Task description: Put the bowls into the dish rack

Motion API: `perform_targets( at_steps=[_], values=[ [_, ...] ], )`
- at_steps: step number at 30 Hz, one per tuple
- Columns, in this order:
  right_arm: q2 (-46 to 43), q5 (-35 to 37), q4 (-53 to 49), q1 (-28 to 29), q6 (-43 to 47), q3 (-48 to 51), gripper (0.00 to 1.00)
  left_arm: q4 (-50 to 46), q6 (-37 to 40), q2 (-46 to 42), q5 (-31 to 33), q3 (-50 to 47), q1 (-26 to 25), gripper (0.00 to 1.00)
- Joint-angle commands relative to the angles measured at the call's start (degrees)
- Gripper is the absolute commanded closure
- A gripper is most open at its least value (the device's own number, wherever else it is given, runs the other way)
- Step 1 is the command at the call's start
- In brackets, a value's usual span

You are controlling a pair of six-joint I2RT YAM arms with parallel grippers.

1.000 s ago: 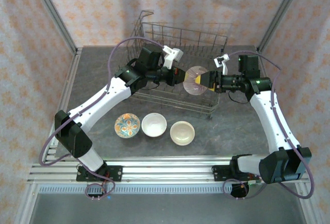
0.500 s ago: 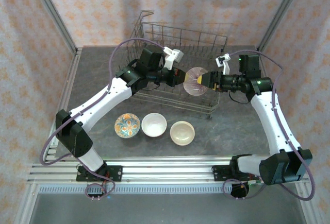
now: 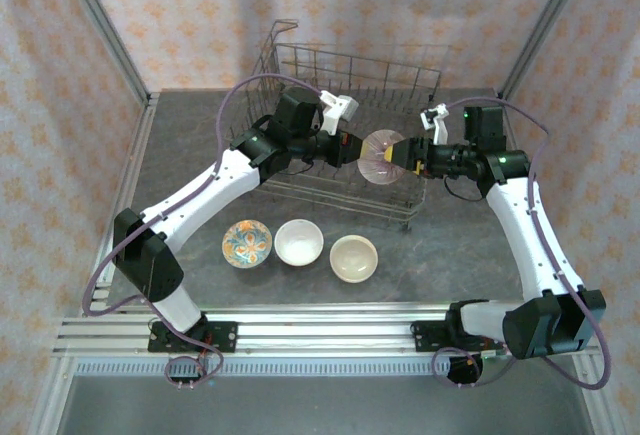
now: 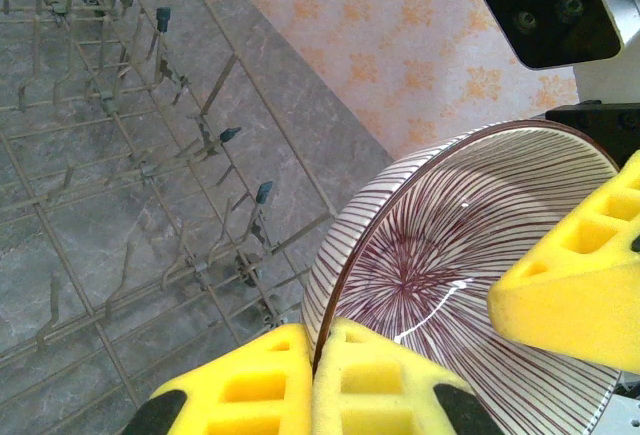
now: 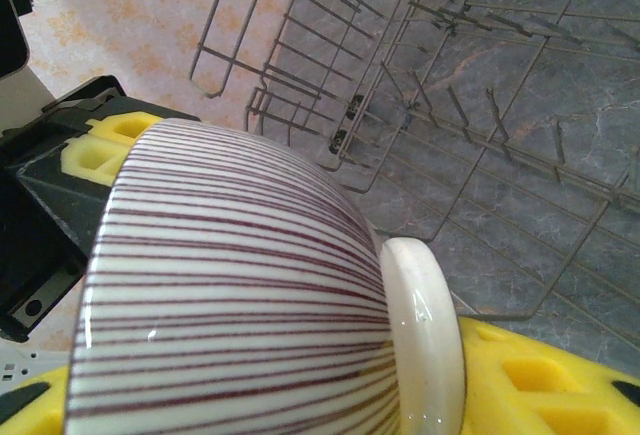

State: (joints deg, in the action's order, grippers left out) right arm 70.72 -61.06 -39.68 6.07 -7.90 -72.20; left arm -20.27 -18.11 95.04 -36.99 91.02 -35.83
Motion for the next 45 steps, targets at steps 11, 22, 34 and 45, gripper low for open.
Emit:
perform_targets(
  at_steps=[11, 22, 34, 45],
  values=[
    [1.0, 2.6, 1.4, 0.2, 0.2, -2.0, 0.57, 0.3, -0.8, 4.1, 4.1, 4.1, 0.5, 0.61],
    [2.5, 3.1, 3.2, 0.2, -0.1, -2.1, 0.57, -2.8, -0.2, 5.7, 6.0, 6.0, 0.4, 0.87],
    [8.4, 1.3, 4.1, 0.6, 0.1, -3.1, 0.61, -1.6, -0.9, 8.4, 3.3, 5.0, 0.1, 1.0],
    [10.0, 0.6, 2.4, 0.4, 0.6, -5.6, 0.33, 10.9, -7.4, 7.5, -0.8, 1.7, 1.1, 1.0]
  ],
)
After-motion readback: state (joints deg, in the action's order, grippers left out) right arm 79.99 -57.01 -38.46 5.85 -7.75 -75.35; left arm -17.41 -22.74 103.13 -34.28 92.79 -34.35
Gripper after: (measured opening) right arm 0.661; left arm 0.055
